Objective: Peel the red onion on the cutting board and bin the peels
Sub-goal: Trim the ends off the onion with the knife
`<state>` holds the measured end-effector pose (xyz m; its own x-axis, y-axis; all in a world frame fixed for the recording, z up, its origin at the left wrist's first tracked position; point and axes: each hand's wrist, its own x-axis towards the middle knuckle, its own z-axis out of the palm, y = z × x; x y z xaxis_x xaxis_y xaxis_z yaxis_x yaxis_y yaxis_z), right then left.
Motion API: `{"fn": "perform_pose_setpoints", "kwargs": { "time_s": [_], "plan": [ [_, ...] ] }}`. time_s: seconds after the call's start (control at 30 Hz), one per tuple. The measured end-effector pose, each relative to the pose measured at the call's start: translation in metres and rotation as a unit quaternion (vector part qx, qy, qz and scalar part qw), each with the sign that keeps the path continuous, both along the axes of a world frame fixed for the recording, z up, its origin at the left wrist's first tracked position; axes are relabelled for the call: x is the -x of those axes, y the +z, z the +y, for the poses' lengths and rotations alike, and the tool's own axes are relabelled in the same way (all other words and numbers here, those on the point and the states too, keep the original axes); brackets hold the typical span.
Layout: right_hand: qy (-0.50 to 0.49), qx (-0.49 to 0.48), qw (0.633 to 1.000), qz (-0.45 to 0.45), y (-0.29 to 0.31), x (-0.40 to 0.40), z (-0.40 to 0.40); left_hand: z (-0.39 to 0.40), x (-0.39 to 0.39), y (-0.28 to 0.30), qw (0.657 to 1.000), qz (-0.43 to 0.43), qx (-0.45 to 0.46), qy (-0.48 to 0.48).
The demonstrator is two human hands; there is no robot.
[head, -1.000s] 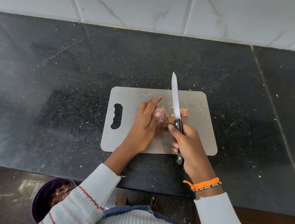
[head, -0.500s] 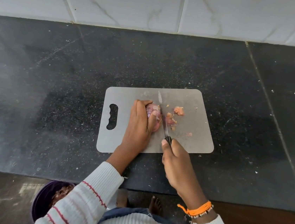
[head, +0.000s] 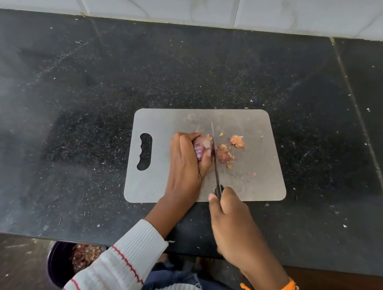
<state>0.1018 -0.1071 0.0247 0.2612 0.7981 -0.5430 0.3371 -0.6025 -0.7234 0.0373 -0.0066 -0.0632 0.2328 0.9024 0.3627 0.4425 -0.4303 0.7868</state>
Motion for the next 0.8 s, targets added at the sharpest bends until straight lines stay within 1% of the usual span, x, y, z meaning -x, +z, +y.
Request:
{"fn": "perform_pose_setpoints", "kwargs": {
  "time_s": [0.07,0.13,0.2,0.3,0.43,0.57,0.67,0.73,0.8],
  "plan": [
    [0.025,0.017,0.999,-0.026,0.000,-0.002,0.009,0.000,-0.001,-0.002,1.000,-0.004,-0.014,-0.002],
    [0.036,0.032,0.998,-0.028,-0.002,-0.007,0.018,-0.001,-0.001,-0.004,0.999,0.007,-0.032,-0.007],
    [0.042,0.045,0.998,-0.008,-0.004,-0.011,0.018,0.000,-0.001,-0.005,1.000,0.006,-0.031,0.002],
    [0.045,0.057,0.997,0.021,-0.002,-0.004,0.004,0.001,-0.002,-0.001,1.000,-0.008,-0.007,0.024],
    [0.062,0.037,0.996,-0.048,-0.003,-0.005,0.017,0.001,-0.004,-0.002,0.999,0.006,-0.033,0.028],
    [0.063,0.018,0.995,-0.077,-0.009,-0.001,0.018,-0.003,-0.005,0.000,0.999,0.002,-0.023,0.040],
    [0.063,0.020,0.995,-0.078,-0.011,0.006,0.009,-0.005,-0.004,0.003,0.999,0.006,-0.019,0.045],
    [0.063,0.017,0.996,-0.064,-0.011,0.003,0.017,-0.002,-0.004,0.005,0.999,-0.010,0.001,0.054],
    [0.054,0.014,0.997,-0.048,-0.009,-0.001,0.026,-0.003,-0.004,0.008,0.998,-0.005,0.000,0.061]
  ]
}}
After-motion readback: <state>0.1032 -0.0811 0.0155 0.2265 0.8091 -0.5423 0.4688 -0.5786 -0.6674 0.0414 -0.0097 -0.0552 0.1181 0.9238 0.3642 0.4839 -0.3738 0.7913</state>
